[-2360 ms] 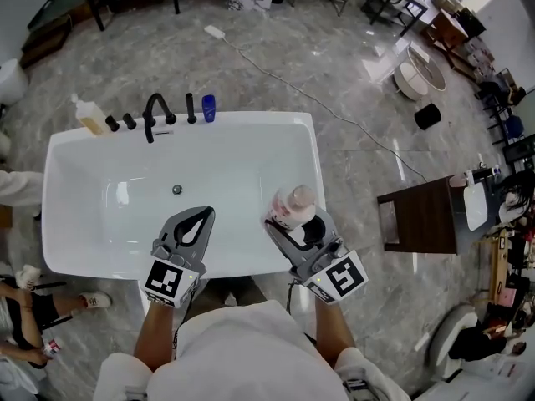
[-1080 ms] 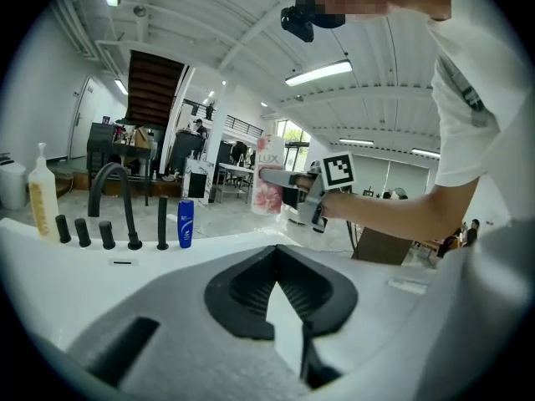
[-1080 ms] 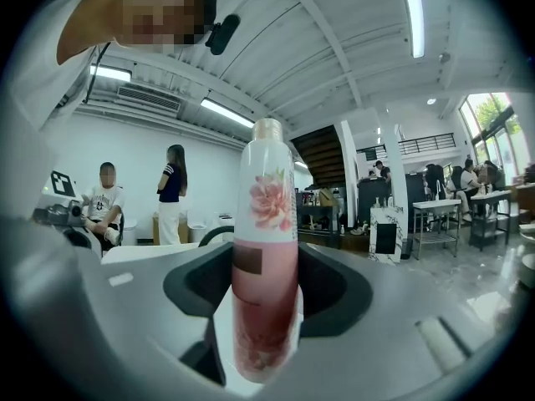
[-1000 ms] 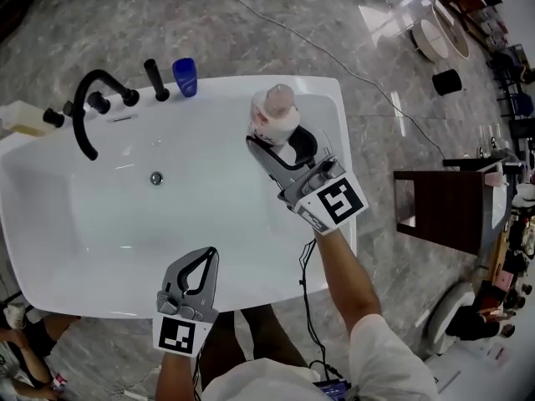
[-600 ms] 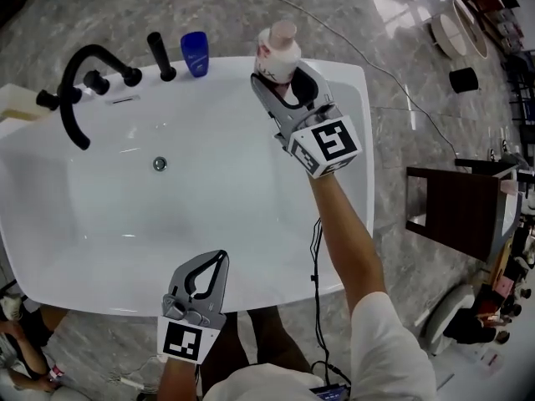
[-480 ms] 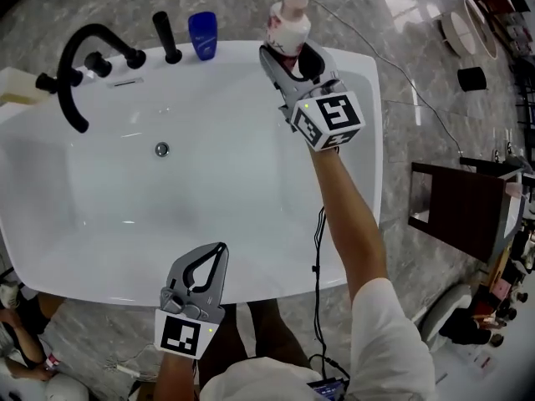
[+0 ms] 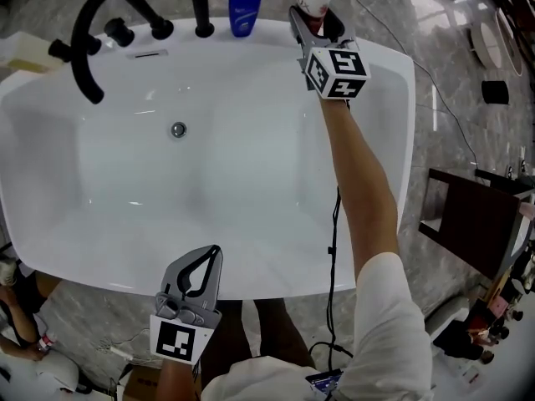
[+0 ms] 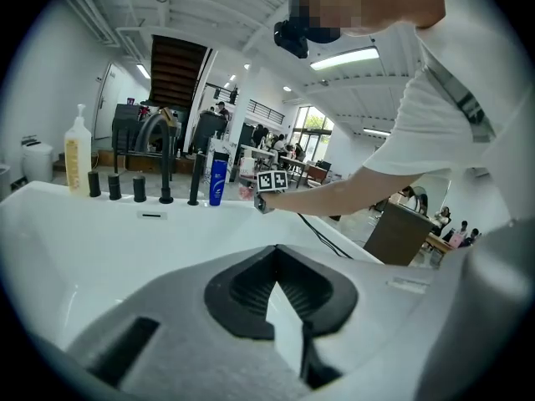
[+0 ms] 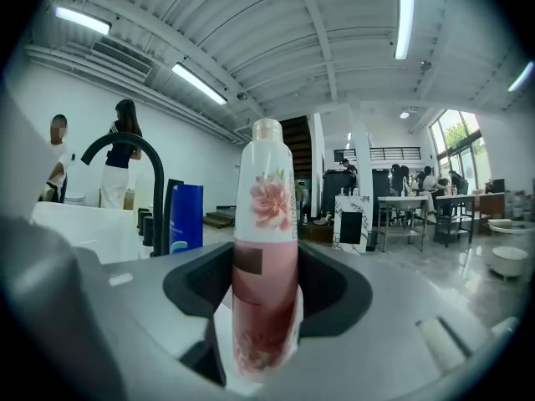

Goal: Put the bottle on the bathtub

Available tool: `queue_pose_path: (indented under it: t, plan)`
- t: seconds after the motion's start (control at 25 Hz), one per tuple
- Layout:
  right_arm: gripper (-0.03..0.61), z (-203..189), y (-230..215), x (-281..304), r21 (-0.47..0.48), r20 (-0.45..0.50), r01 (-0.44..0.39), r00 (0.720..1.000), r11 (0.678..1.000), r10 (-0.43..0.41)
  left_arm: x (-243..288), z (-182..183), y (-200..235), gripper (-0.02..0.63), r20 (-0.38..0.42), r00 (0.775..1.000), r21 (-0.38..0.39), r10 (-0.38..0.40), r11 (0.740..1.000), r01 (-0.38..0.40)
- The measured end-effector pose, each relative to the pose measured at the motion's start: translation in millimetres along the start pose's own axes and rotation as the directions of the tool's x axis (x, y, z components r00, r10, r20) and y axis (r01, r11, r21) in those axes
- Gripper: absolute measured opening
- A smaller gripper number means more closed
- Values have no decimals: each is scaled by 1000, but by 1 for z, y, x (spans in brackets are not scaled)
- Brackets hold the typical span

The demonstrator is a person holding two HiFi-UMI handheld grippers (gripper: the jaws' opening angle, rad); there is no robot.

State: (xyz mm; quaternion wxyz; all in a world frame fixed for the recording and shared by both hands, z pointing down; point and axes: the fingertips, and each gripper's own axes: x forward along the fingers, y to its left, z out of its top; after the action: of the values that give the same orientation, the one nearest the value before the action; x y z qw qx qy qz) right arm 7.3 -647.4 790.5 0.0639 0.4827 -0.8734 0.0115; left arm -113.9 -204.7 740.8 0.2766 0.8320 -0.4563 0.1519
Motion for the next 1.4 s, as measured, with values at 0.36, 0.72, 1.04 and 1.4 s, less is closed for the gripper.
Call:
queue_pose_path:
  t: [0.36, 0.72, 1.04, 1.4]
  plan:
    - [245, -32, -4, -1, 61, 42, 41, 998, 997, -43, 8, 1, -2, 8, 27, 1000, -1, -16, 1000, 16]
    - [253, -40, -4, -11, 80, 7, 26, 1000, 996, -27, 17, 12, -22, 8, 27, 998, 32, -56, 998, 55]
    - [253, -40, 1, -66, 99, -13, 9, 1000, 995, -8, 19, 32, -33, 8, 56, 996, 51, -68, 997, 65]
    - [244, 13, 30, -138, 114, -5, -62, 998, 991, 63, 19, 99, -49, 8, 144, 985, 141, -96, 987, 76]
